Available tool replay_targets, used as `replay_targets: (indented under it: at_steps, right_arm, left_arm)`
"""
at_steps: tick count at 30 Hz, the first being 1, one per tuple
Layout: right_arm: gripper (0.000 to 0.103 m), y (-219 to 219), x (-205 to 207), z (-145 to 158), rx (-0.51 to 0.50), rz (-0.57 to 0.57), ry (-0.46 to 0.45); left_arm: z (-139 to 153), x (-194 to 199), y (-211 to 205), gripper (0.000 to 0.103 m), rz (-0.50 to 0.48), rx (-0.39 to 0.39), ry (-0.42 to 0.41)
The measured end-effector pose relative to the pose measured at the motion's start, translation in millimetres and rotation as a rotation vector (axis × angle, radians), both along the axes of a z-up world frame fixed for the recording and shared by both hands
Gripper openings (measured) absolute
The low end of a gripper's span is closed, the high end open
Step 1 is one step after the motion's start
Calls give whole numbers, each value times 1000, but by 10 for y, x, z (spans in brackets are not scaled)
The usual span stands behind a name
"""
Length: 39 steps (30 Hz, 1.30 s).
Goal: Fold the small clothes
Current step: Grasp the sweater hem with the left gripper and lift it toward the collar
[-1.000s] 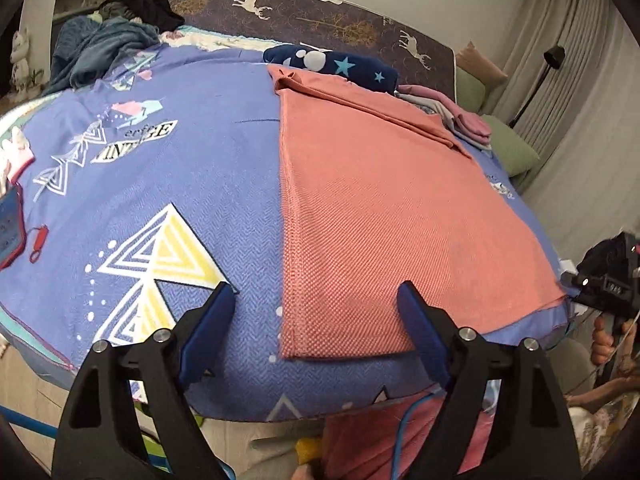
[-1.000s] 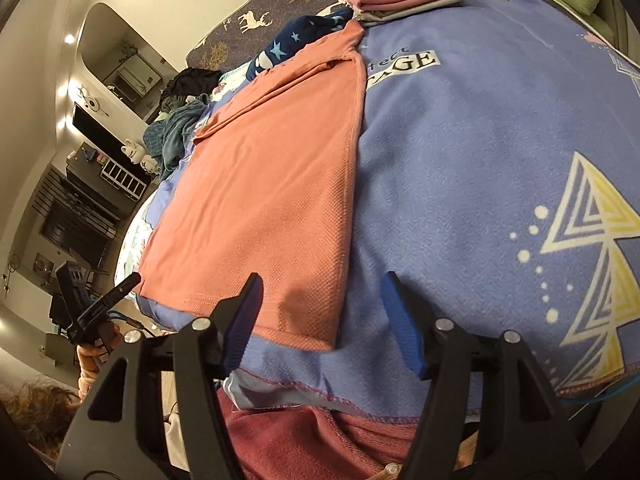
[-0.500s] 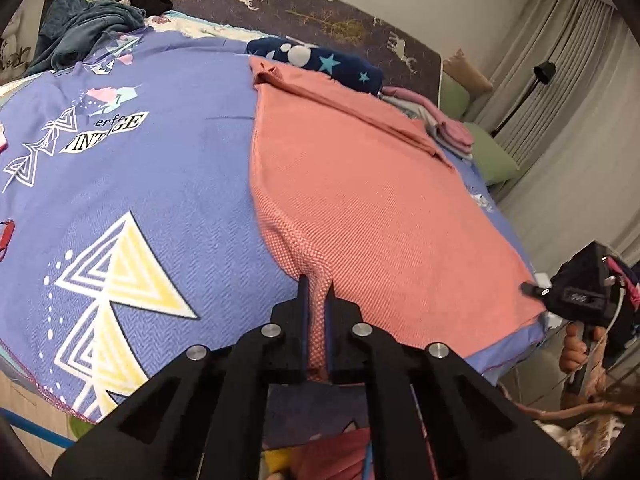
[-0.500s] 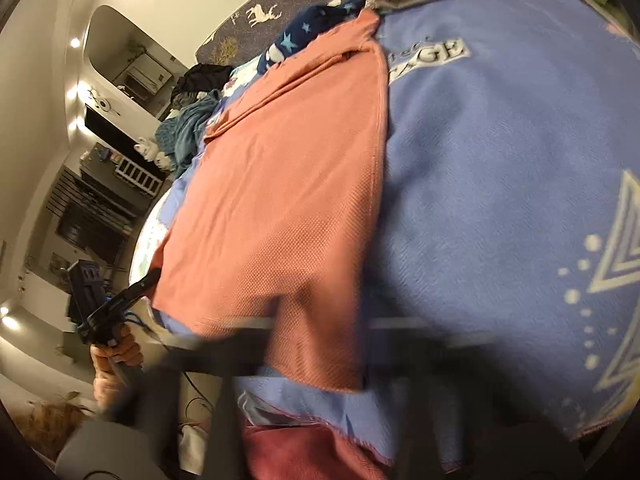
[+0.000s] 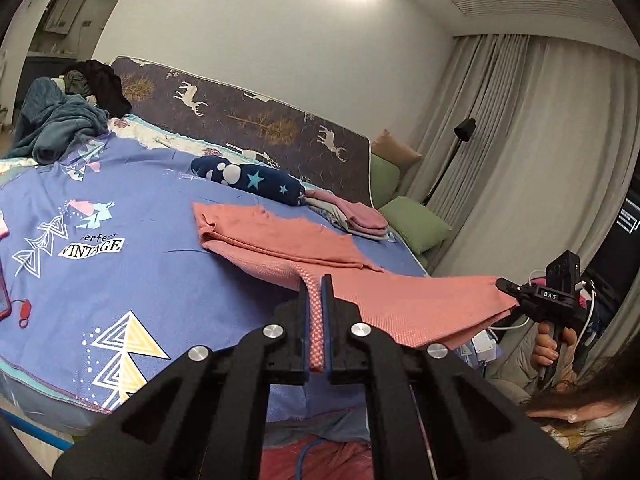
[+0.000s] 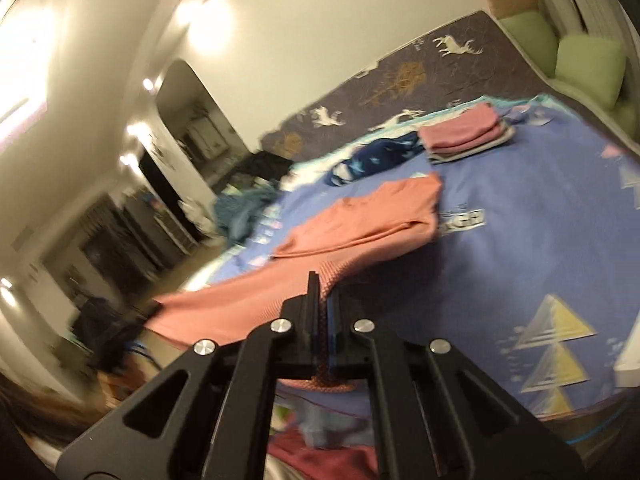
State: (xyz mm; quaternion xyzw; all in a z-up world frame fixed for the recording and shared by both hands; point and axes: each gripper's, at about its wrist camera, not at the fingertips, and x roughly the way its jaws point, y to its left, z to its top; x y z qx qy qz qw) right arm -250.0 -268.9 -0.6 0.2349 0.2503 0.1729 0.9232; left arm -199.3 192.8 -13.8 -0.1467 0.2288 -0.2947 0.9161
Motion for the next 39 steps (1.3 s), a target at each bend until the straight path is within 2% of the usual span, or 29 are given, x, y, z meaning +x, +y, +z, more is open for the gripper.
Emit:
replay_targets:
  at_steps: [5, 9, 13, 16, 18, 19, 21, 24, 25, 27, 28, 31, 34, 35, 36, 38, 39]
  right_arm:
    - [3, 120, 316, -171, -18, -33, 71]
    - [3, 172, 534, -135, -54, -64, 49]
    - [3, 190, 765, -75, -72, -74, 29]
    - [4, 215, 1015, -18, -92, -96, 28]
    - [4, 227, 1222, -22, -89, -101, 58]
    - [4, 217, 1279, -44, -80, -94, 74]
    - [4, 210, 1378, -124, -73, -81, 105]
    - [4, 175, 1439, -233, -94, -78, 120]
    - [4, 155, 1466, -269, -90, -78, 129]
    - [4, 105, 1554, -365, -65, -82, 163]
    - [4, 95, 1582, -398, -57, -84, 176]
    - [4, 111, 1587, -441, -58, -78, 179]
    - [7, 139, 1549, -445, -71, -74, 169]
    - [7, 146, 1524, -451, -71, -72, 167]
    - [7, 151, 1503, -456, -69, -71, 167]
    - [7, 146, 1440, -457, -66, -73, 161]
    - [7, 133, 1399, -456, -64, -77, 157]
  left_arm:
    - [-42, 238, -97, 5, 48, 33, 47]
    - [19, 486, -107, 5, 124, 49, 46]
    - [159, 742, -115, 5, 179, 26, 19]
    - [242, 969, -153, 5, 195, 10, 9]
    - [242, 1104, -220, 5, 192, 34, 40]
    - [214, 1143, -259, 7, 182, 60, 63]
    - [106, 1160, -303, 43, 168, 117, 109]
    - [-237, 1007, -378, 58, 124, 238, 176]
    - [-400, 948, -387, 59, 115, 275, 210]
    - [-667, 880, -380, 60, 96, 285, 299]
    - [-804, 848, -373, 60, 83, 271, 356]
    - [-1011, 760, -379, 60, 31, 210, 433]
    - [-1114, 707, -437, 58, 11, 209, 445]
    - [-1134, 697, -434, 49, 19, 214, 440]
    - [-1152, 702, -422, 31, 22, 209, 444]
    - [-1187, 707, -381, 3, -15, 151, 481]
    - [-1188, 700, -380, 3, -15, 130, 489]
